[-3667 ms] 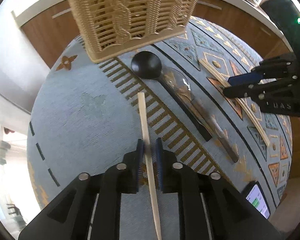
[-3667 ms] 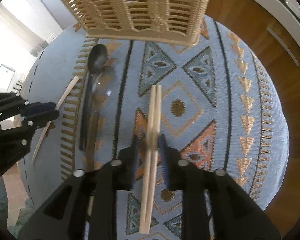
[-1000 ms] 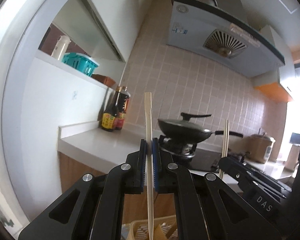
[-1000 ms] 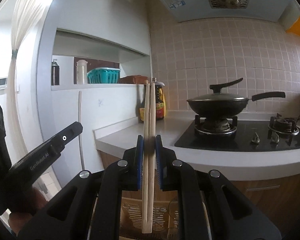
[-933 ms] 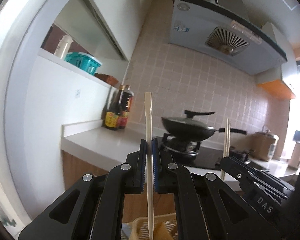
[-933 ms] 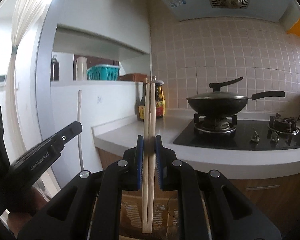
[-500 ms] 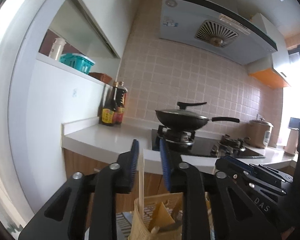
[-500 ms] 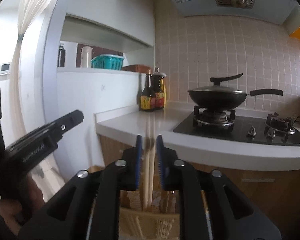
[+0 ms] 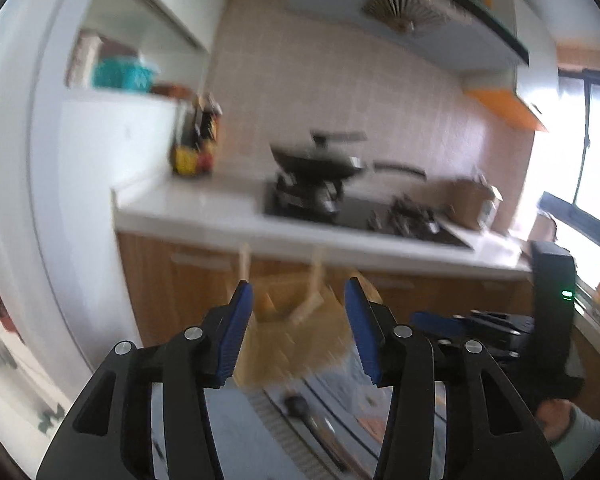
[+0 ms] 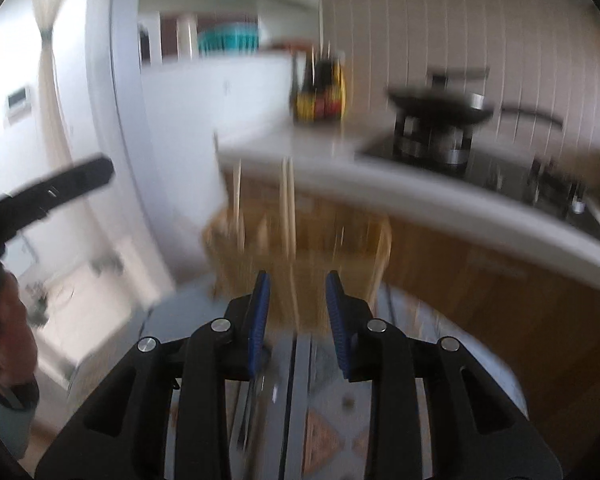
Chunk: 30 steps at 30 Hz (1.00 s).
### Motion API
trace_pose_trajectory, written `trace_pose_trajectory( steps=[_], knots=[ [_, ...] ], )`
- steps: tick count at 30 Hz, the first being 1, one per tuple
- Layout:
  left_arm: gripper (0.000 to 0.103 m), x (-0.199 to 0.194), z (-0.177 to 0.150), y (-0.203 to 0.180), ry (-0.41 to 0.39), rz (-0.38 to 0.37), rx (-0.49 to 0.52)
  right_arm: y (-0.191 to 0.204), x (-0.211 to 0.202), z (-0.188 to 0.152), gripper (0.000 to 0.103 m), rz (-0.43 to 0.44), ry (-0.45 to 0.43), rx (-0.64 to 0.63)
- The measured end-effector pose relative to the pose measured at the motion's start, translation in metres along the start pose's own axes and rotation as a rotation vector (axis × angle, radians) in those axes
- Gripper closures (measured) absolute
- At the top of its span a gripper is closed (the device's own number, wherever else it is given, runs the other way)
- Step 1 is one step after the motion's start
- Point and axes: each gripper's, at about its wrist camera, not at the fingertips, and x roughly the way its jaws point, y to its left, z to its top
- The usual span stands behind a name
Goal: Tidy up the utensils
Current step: 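Move both open tools down toward the black spoon and clear spoon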
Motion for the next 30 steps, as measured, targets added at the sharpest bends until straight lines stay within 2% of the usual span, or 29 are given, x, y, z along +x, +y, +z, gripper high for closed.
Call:
trace_pose_trajectory(
  steps=[2,4,10,13,14,21,25,30],
  knots=[
    [0.057,0.009,-0.008,-0.002,0.086,-0.028,-0.017,-0.005,0.01,-0.014,0.077,0.041,0.11,0.04],
    [0.057,0.02,-0.022,-0.002,0.159,-0.031,-0.031,-0.01,0.019,-0.03,0.077,0.059,0.168,0.074],
    [0.057,0.058,-0.066,0.009,0.348,-0.067,-0.118,-0.016,0.041,-0.075,0.077,0.103,0.288,0.115],
    [0.05,0.081,-0.086,0.018,0.431,-0.054,-0.161,-0.012,0.046,-0.095,0.077,0.119,0.316,0.121],
    [0.047,0.087,-0.091,0.02,0.446,-0.041,-0.169,-0.009,0.047,-0.101,0.077,0.12,0.319,0.119],
    [0.047,0.136,-0.122,0.032,0.529,0.033,-0.209,0.017,0.056,-0.128,0.077,0.106,0.323,0.059],
    [0.045,0.144,-0.136,0.023,0.524,0.084,-0.146,0.03,0.055,-0.143,0.077,0.029,0.291,0.006],
    [0.047,0.15,-0.141,0.019,0.52,0.107,-0.15,0.047,0.058,-0.155,0.077,-0.021,0.268,-0.055]
  ],
)
